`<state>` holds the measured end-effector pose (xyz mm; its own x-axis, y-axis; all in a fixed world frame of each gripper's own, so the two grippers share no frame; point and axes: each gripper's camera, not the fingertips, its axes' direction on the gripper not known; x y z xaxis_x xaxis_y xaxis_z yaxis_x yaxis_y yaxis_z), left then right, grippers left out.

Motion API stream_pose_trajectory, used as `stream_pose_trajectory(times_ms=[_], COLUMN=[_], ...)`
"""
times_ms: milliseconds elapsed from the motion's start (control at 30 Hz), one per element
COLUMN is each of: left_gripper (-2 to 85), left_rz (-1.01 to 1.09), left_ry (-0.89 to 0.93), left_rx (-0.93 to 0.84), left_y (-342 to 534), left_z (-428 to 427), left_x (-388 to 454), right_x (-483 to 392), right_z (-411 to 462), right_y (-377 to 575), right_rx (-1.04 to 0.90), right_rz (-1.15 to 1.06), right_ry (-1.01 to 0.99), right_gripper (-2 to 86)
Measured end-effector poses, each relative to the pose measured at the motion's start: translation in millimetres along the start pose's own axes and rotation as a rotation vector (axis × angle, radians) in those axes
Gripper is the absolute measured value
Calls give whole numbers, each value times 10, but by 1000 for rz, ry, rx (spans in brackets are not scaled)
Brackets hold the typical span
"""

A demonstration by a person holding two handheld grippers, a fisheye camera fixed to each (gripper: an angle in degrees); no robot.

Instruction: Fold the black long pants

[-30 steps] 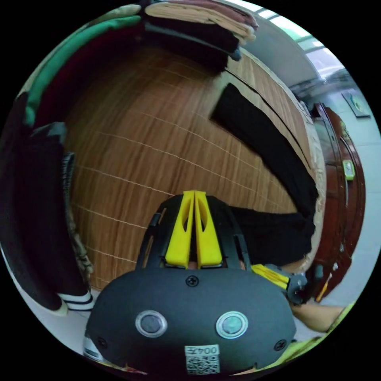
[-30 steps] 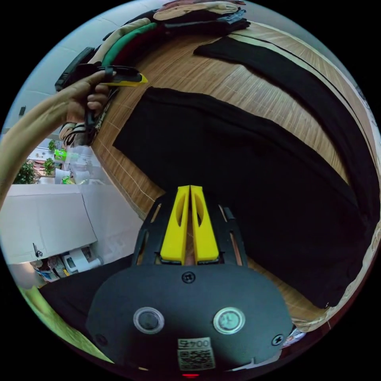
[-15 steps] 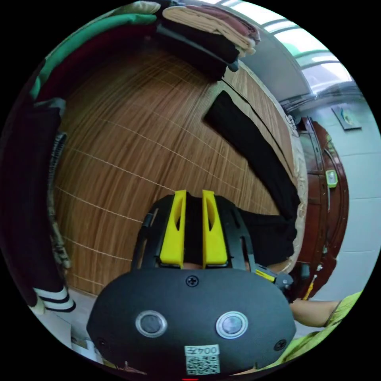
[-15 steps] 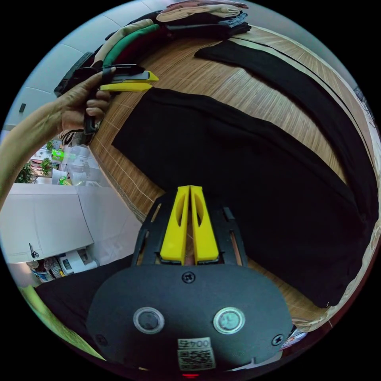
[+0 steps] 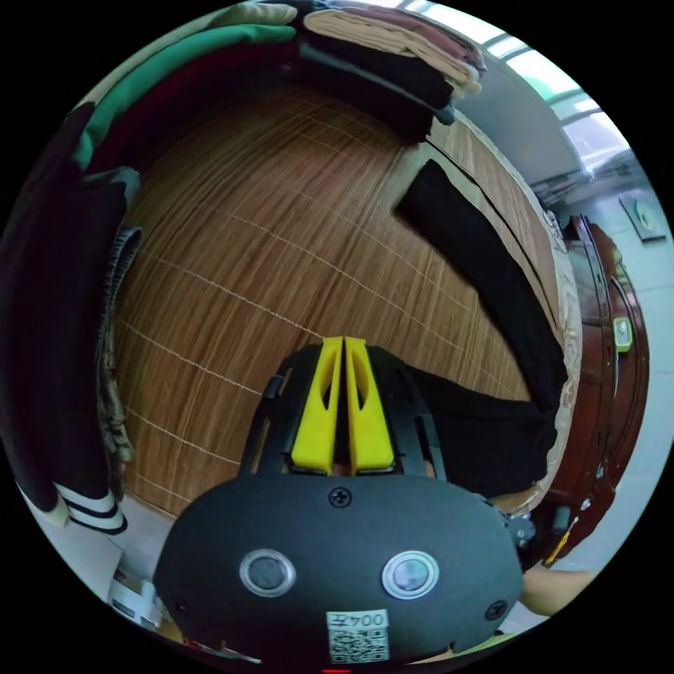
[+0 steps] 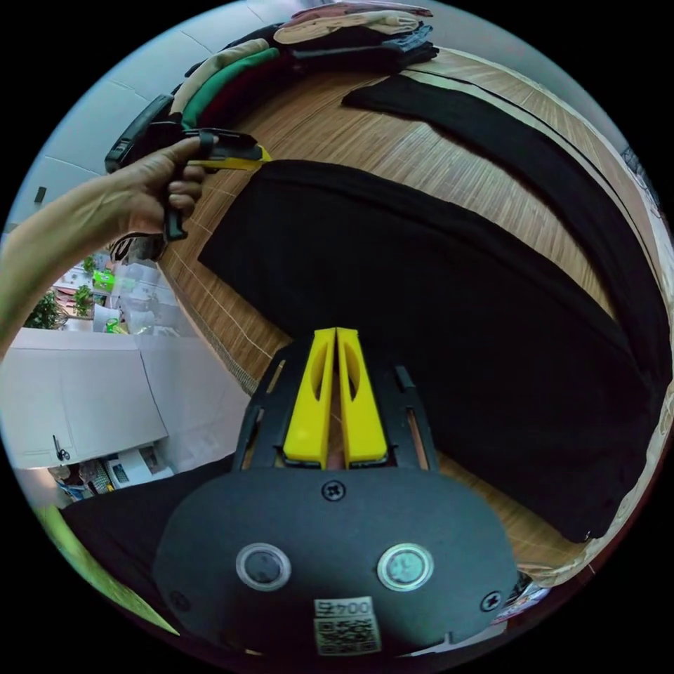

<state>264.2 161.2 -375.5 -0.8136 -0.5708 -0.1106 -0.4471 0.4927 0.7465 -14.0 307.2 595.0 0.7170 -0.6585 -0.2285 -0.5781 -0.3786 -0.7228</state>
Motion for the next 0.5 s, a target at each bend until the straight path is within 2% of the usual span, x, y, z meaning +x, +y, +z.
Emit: stream_pose_trajectory(times_ms=[200,267,333,400,500], left_gripper=[7,7,6,6,7], left_rz=[-54,38,215,331,430], left_ry=[-96,-69,-67,-120,-238], left_rx=[153,171,106,63,-21], left_y=[522,830,1257,1580,1980], left_z=[-256,-201,139,468,1053], left_x=[154,417,855,1140,1357], right_x=[684,865,1041,1378,2356], right_z=[-207,-355,-580,-895,-1458], right_y=[137,253,414,688,1451], right_rx=[0,25,87,171,280], right_rz=[95,109,130,214,469], right_ry=[-131,-120,-110,-85,33], right_gripper=[-5,-4,-1,2,8])
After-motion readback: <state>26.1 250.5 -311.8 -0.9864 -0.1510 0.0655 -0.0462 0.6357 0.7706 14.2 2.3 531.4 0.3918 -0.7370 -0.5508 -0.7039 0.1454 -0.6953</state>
